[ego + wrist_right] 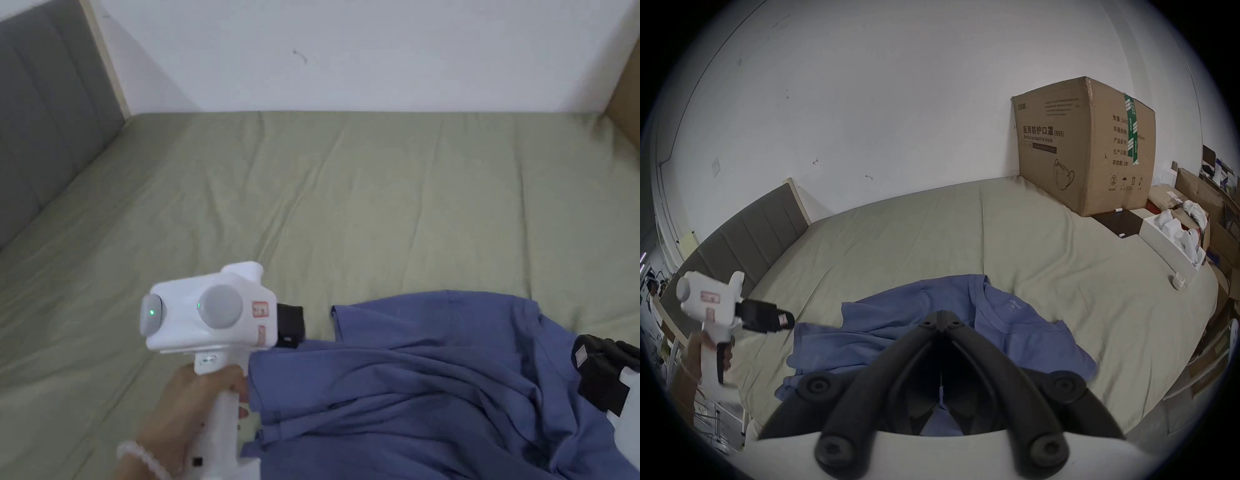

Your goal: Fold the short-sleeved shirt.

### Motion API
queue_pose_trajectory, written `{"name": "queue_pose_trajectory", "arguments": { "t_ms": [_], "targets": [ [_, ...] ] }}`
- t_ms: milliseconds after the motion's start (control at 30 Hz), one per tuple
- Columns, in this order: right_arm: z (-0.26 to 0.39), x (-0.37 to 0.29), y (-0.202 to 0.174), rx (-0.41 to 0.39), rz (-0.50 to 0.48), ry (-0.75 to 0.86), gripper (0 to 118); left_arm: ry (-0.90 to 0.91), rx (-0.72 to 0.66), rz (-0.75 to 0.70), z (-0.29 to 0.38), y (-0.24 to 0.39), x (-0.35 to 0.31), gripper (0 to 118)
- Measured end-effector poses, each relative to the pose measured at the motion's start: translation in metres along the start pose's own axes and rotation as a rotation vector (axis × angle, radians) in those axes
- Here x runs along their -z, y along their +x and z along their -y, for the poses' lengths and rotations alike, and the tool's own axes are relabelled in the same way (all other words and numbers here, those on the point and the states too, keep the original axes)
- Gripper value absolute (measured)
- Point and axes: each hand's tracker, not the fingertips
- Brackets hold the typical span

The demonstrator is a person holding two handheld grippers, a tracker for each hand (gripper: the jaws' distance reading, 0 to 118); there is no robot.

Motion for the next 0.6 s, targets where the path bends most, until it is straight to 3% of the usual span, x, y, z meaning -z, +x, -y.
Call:
{"name": "queue_pose_trajectory", "arguments": {
  "t_ms": [100, 133, 167, 267, 367, 400, 500, 600],
  "targets": [
    [0.006, 0.01, 0.004, 0.01, 0.005, -0.034, 0, -0.084, 0.008, -0.088, -0.018, -0.017, 0.041, 67],
    [0.009, 0.014, 0.005, 0.009, 0.012, -0.049, 0, -0.121, 0.002, -0.106, -0.021, -0.023, 0.056, 78],
    [0.011, 0.018, 0.006, 0.006, 0.019, -0.063, 0, -0.16, 0.0, -0.095, -0.021, -0.026, 0.074, 81],
    [0.017, 0.026, 0.011, 0.002, 0.032, -0.096, 0, -0.251, 0.01, -0.111, -0.017, -0.03, 0.108, 81],
    [0.021, 0.032, 0.014, 0.008, 0.045, -0.121, 0, -0.183, -0.059, -0.125, -0.015, -0.026, 0.106, 84],
    [0.022, 0.035, 0.015, 0.012, 0.047, -0.129, 0, -0.175, -0.058, -0.133, -0.014, -0.025, 0.105, 81],
    [0.026, 0.041, 0.015, 0.02, 0.039, -0.153, 0, -0.146, -0.038, -0.166, -0.01, -0.023, 0.095, 51],
    [0.027, 0.044, 0.011, 0.006, 0.02, -0.171, 0, -0.135, 0.001, -0.182, -0.008, -0.017, 0.086, 12]
  ]
}}
